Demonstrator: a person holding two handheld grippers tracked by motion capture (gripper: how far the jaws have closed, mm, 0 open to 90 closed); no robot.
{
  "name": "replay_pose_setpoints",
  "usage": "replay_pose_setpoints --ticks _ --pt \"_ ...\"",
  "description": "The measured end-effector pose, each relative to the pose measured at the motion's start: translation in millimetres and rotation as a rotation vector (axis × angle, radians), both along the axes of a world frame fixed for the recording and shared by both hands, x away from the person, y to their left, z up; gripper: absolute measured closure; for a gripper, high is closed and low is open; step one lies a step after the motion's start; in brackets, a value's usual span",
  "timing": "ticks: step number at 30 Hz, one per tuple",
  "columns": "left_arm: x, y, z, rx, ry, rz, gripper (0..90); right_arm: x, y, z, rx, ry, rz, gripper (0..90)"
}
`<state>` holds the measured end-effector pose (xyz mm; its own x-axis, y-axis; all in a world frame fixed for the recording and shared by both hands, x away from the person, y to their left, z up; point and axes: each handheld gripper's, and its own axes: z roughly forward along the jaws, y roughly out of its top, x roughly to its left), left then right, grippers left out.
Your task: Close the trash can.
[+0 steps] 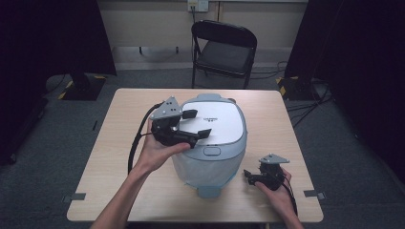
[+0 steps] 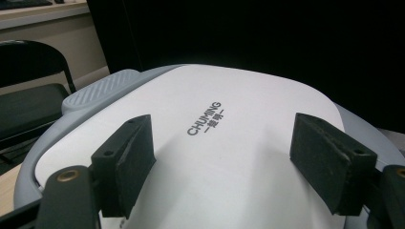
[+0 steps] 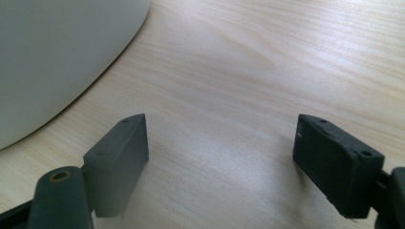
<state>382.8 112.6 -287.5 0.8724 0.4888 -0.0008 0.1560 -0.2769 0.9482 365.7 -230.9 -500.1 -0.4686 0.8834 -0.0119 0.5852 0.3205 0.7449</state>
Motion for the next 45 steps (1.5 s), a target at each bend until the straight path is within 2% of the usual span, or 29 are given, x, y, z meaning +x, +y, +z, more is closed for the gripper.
replay_pose_setpoints --ticks 3,5,7,10,11,13,15,17,19,20,22,23,25,28,31,34,35,37,40,42,44,45 --pt "-3.3 -0.9 0.6 0.010 -0.022 0.008 23.2 0.0 0.0 -0.1 0.000 -0.001 0.000 18.7" --pt "-2.5 -0.1 1.2 0.017 -0.007 0.003 24.1 -0.5 0.2 0.0 0.001 0.003 0.001 18.8" --pt "-4.3 -1.6 1.9 0.022 -0.018 0.011 24.2 -0.6 0.2 0.0 0.002 0.003 0.001 18.7" --pt "-3.6 -1.5 2.9 0.034 -0.014 0.008 24.3 -0.6 0.2 0.0 0.002 0.003 0.001 18.7" --pt "-3.5 -2.6 3.6 0.061 -0.005 -0.011 25.3 -0.6 0.2 0.0 0.002 0.003 0.001 18.7" --pt "-3.5 -3.5 5.6 0.078 -0.018 -0.014 27.1 -0.5 0.2 -0.1 0.003 0.003 0.000 18.7" --pt "-0.1 -2.1 7.1 0.082 0.005 -0.018 27.1 -0.5 0.3 0.0 0.003 0.004 -0.001 18.7" --pt "1.3 1.5 7.3 0.073 0.019 0.017 27.2 -0.5 0.4 0.1 0.002 0.003 -0.001 18.7" --pt "1.4 5.2 5.0 0.050 0.016 0.011 25.2 -0.2 0.1 0.0 0.001 -0.001 0.000 18.6" --pt "1.2 9.4 4.3 0.043 0.011 0.026 25.2 -0.2 0.1 0.0 0.001 0.000 0.000 18.7" --pt "3.9 24.0 3.3 -0.014 0.017 0.068 24.7 -0.2 0.1 0.0 0.001 0.000 0.000 18.6" --pt "5.9 35.6 2.8 -0.063 0.030 0.098 24.0 -0.2 0.1 0.0 0.001 0.000 0.000 18.6" --pt "9.1 50.5 1.3 -0.070 0.029 0.153 23.4 -0.2 0.1 0.0 0.001 0.000 0.001 18.6" --pt "13.5 76.6 -6.7 -0.076 0.072 0.211 20.7 -0.5 0.4 0.1 0.003 0.003 -0.001 18.6" --pt "12.3 94.7 -17.6 -0.073 0.079 0.267 19.5 -0.5 0.4 0.1 0.003 0.004 -0.001 18.6" --pt "10.3 113.8 -36.0 -0.066 0.110 0.325 17.8 -0.5 0.3 0.1 0.003 0.004 -0.001 18.6" --pt "9.2 120.9 -45.1 -0.048 0.132 0.342 17.0 -0.5 0.4 0.1 0.002 0.004 -0.001 18.7" --pt "6.3 131.3 -61.7 0.003 0.146 0.380 16.2 -0.5 0.3 0.1 0.003 0.004 -0.001 18.6" --pt "2.0 146.7 -90.1 -0.004 0.208 0.405 16.2 -0.5 0.3 0.1 0.003 0.004 -0.001 18.6" --pt "-0.7 155.3 -111.1 0.011 0.253 0.433 16.3 -0.5 0.3 0.1 0.002 0.003 -0.001 18.6" --pt "-5.5 160.7 -135.3 0.054 0.289 0.444 18.8 -0.5 0.4 0.1 0.002 0.004 -0.001 18.6" --pt "-7.4 163.1 -146.7 0.096 0.308 0.455 19.1 -0.5 0.4 0.1 0.002 0.004 -0.001 18.7"
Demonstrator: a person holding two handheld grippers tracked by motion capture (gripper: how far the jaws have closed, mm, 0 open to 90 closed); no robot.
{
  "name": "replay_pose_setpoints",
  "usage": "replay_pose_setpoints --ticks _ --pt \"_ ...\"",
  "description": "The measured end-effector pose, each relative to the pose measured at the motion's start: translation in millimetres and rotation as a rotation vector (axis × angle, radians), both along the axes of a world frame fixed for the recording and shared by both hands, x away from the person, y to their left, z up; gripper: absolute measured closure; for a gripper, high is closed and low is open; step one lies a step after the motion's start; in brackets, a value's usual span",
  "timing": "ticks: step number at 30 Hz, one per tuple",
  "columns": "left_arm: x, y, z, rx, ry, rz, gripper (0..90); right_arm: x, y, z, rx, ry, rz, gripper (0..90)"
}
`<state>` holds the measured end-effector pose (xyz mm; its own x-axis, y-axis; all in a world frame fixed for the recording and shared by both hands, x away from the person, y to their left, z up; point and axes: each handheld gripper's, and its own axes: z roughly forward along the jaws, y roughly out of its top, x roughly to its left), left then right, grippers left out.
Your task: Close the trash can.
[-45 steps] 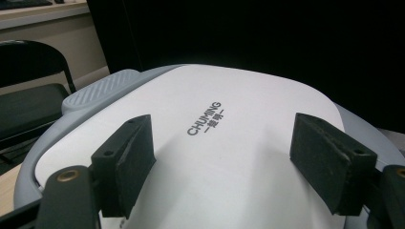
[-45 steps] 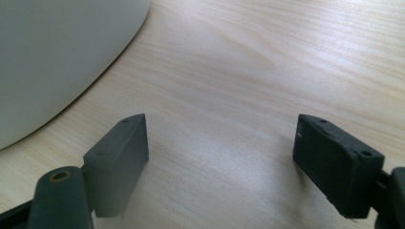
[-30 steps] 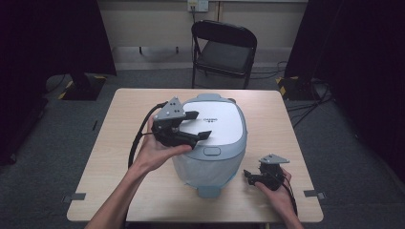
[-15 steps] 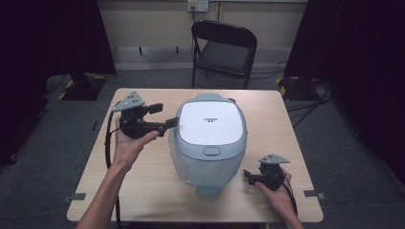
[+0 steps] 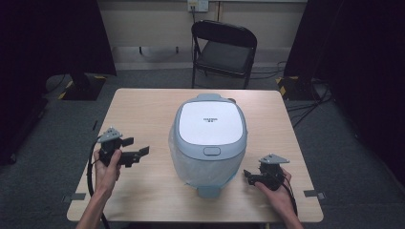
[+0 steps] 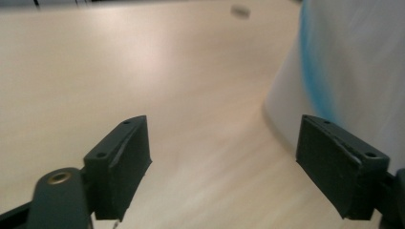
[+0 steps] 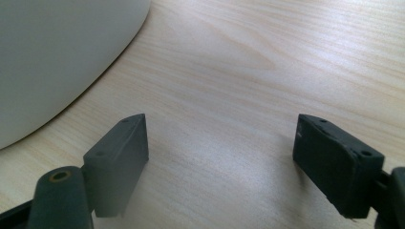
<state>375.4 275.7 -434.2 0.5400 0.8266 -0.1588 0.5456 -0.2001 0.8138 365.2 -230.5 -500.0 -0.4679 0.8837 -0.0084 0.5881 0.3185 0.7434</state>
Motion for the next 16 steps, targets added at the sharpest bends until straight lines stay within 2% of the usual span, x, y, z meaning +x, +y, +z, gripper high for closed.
replay_pose_setpoints --ticks 1,2,4,6,8,11,16 --pt "-1.6 1.0 -8.7 0.033 0.019 0.010 19.2 0.0 0.0 0.0 0.000 0.000 0.000 18.7" --pt "-5.1 3.9 -25.6 0.099 0.043 0.036 19.5 0.0 0.0 0.0 0.000 0.000 0.000 18.6" --pt "-7.3 8.7 -43.0 0.146 0.075 0.050 19.5 0.0 0.0 0.0 0.001 0.000 0.000 18.6" --pt "-7.3 10.9 -54.6 0.172 0.102 0.055 19.9 0.2 -0.2 -0.1 -0.001 -0.003 0.001 18.6" --pt "-6.6 9.7 -61.6 0.226 0.087 0.059 20.0 0.1 0.0 0.0 0.000 0.000 0.000 18.6" --pt "-8.1 9.7 -66.2 0.213 0.048 0.057 15.9 0.0 0.0 0.0 0.000 0.000 0.000 18.6" --pt "-7.7 11.0 -68.0 0.210 0.035 0.050 13.6 0.0 0.1 0.0 -0.002 -0.001 -0.003 18.6"
